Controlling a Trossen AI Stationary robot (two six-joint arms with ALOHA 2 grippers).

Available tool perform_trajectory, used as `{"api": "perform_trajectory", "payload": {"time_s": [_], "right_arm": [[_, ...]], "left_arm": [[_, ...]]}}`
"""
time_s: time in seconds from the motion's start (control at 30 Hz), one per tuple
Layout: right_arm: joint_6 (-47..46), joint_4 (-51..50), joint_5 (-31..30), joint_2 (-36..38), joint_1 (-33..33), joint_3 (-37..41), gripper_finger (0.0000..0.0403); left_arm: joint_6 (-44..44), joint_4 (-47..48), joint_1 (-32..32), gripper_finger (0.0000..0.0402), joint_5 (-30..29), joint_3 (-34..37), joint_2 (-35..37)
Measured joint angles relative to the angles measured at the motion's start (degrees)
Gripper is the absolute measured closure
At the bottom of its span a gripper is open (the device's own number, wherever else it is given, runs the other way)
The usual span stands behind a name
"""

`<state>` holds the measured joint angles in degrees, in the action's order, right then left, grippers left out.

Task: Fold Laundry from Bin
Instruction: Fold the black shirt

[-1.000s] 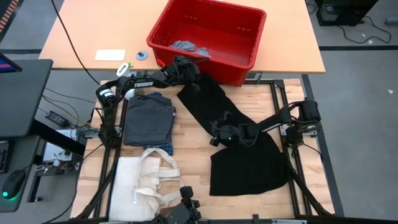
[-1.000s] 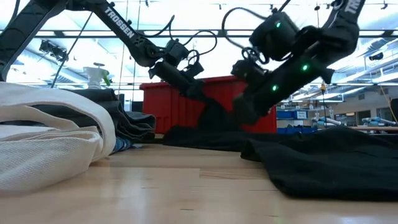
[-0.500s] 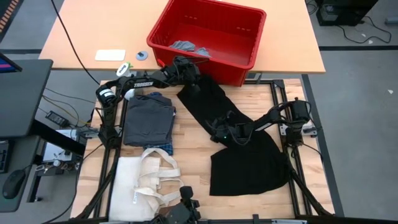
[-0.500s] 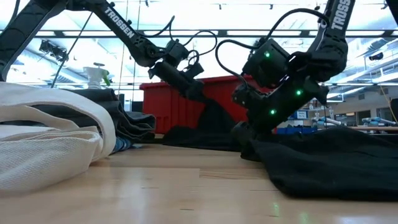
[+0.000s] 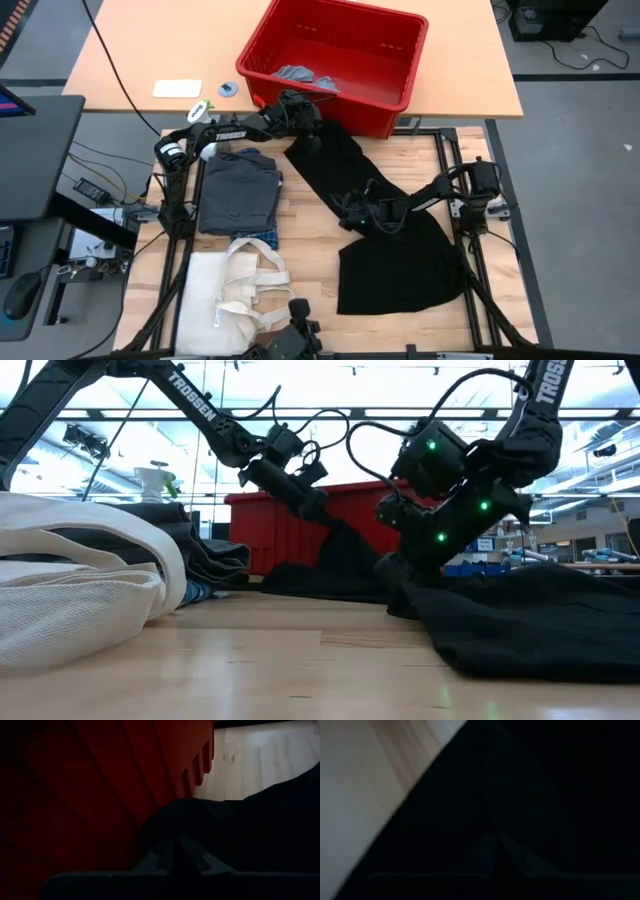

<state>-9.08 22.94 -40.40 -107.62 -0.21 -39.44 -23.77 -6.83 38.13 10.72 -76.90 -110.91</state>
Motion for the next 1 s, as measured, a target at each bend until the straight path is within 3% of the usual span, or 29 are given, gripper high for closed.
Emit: {"api": "perform_trajectory", "payload": {"time_s": [0.13, 0.4, 0.57, 0.73, 0.83, 1.0], "right_arm": [[0.6, 0.2, 3.0, 2.2, 1.1, 0.0, 0.0366], [1.3, 0.8, 22.6, 2.7, 2.5, 0.0, 0.0393], [-2.4, -0.3, 21.3, 2.7, 2.5, 0.0, 0.0371], [-2.7, 0.4, 28.2, 2.7, 2.9, 0.0, 0.0338], [-2.5, 0.0, 31.0, 2.7, 3.6, 0.0, 0.0338], [-2.3, -0.2, 30.8, 2.7, 4.2, 0.0, 0.0347]], "left_arm": [[0.0, 0.0, 0.5, 0.0390, -1.0, 0.0, 0.0], [0.9, -2.5, 2.2, 0.0390, -2.1, 0.1, -0.1], [1.3, -3.1, 2.4, 0.0390, -2.1, 0.1, -0.2], [-0.8, -3.0, 2.6, 0.0390, -2.9, 0.1, -0.2], [-3.7, -3.0, 2.9, 0.0390, -3.2, 0.1, -0.2], [-6.8, -3.5, 2.9, 0.0390, -3.4, 0.1, -0.4]]}}
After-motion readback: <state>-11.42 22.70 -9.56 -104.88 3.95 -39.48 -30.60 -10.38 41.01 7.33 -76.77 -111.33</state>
